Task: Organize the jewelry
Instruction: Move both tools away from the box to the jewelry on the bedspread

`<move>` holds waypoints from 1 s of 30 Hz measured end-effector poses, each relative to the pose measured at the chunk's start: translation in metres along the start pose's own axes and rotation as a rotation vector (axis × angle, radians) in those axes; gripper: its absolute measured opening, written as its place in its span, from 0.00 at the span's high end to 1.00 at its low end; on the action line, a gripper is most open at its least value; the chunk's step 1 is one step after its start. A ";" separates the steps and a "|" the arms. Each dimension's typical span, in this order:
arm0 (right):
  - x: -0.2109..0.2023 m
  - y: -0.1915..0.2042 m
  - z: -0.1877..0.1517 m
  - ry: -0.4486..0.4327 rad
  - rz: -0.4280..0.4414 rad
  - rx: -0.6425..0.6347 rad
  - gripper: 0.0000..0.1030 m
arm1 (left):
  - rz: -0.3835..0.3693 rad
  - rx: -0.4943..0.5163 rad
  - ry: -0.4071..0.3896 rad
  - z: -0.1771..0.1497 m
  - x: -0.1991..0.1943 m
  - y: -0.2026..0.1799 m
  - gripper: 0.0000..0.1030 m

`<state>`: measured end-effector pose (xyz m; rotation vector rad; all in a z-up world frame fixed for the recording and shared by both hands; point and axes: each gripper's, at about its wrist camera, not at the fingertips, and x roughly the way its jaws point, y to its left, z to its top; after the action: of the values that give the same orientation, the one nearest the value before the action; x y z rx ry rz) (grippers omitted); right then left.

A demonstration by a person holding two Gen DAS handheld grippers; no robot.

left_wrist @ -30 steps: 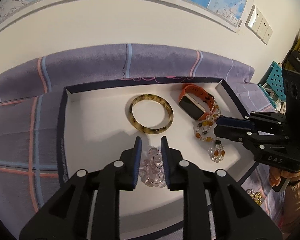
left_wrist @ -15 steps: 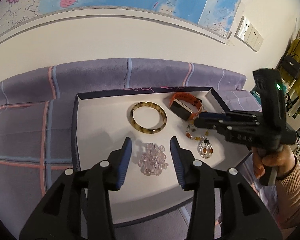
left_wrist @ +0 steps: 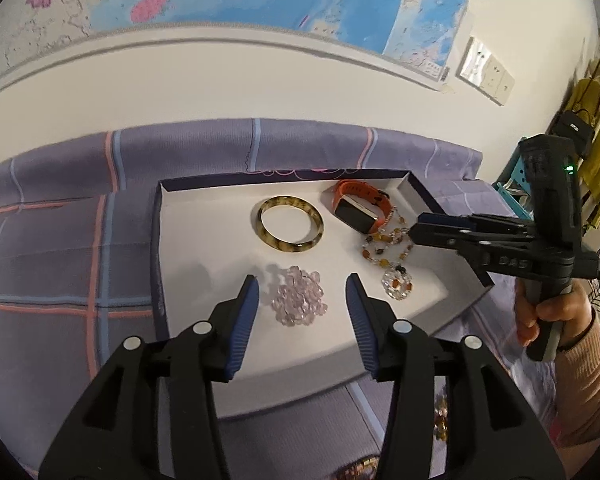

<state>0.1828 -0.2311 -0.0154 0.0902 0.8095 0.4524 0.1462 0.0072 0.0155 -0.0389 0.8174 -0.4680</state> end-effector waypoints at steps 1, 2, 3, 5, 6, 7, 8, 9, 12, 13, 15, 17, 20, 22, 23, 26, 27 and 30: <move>-0.007 0.003 -0.002 -0.011 0.006 -0.011 0.67 | 0.000 0.003 -0.004 -0.001 -0.003 -0.001 0.56; -0.019 0.008 -0.005 -0.026 0.020 -0.029 0.66 | -0.011 0.011 -0.009 -0.005 -0.009 -0.004 0.56; -0.026 0.013 -0.008 -0.037 0.029 -0.043 0.66 | -0.019 0.019 -0.013 -0.008 -0.014 -0.006 0.56; -0.041 0.020 -0.017 -0.053 0.044 -0.075 0.64 | -0.022 0.037 -0.015 -0.017 -0.022 -0.011 0.55; -0.050 0.025 -0.023 -0.058 0.055 -0.093 0.64 | -0.026 0.048 -0.012 -0.021 -0.026 -0.014 0.55; -0.056 0.029 -0.029 -0.059 0.061 -0.104 0.64 | -0.028 0.061 -0.009 -0.027 -0.029 -0.017 0.54; -0.060 0.032 -0.035 -0.056 0.067 -0.115 0.64 | -0.028 0.072 -0.004 -0.034 -0.033 -0.020 0.53; -0.067 0.035 -0.043 -0.050 0.074 -0.127 0.64 | -0.027 0.084 0.004 -0.041 -0.035 -0.023 0.53; -0.075 0.044 -0.064 -0.022 0.084 -0.150 0.64 | -0.030 0.097 0.030 -0.060 -0.039 -0.027 0.53; -0.078 0.046 -0.071 -0.012 0.079 -0.159 0.64 | -0.030 0.096 0.036 -0.064 -0.040 -0.027 0.53; -0.080 0.053 -0.088 0.016 0.071 -0.179 0.64 | -0.048 0.076 0.048 -0.076 -0.042 -0.026 0.53; -0.079 0.060 -0.101 0.044 0.054 -0.201 0.64 | -0.054 0.059 0.056 -0.087 -0.044 -0.024 0.53; -0.078 0.067 -0.116 0.061 0.049 -0.212 0.64 | -0.077 0.044 0.070 -0.103 -0.049 -0.023 0.53; -0.077 0.072 -0.122 0.065 0.059 -0.210 0.64 | -0.091 0.049 0.080 -0.112 -0.052 -0.026 0.52; -0.076 0.076 -0.125 0.061 0.077 -0.205 0.64 | -0.092 0.058 0.086 -0.118 -0.054 -0.028 0.52; -0.072 0.084 -0.128 0.058 0.108 -0.211 0.64 | -0.093 0.079 0.105 -0.128 -0.056 -0.034 0.54; -0.069 0.087 -0.130 0.058 0.118 -0.208 0.64 | -0.091 0.081 0.111 -0.130 -0.055 -0.035 0.56; -0.065 0.093 -0.132 0.059 0.140 -0.199 0.64 | -0.086 0.074 0.135 -0.132 -0.049 -0.037 0.69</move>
<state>0.0165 -0.1868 -0.0396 -0.0513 0.8146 0.6681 0.0090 0.0140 -0.0338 0.0265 0.9326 -0.5866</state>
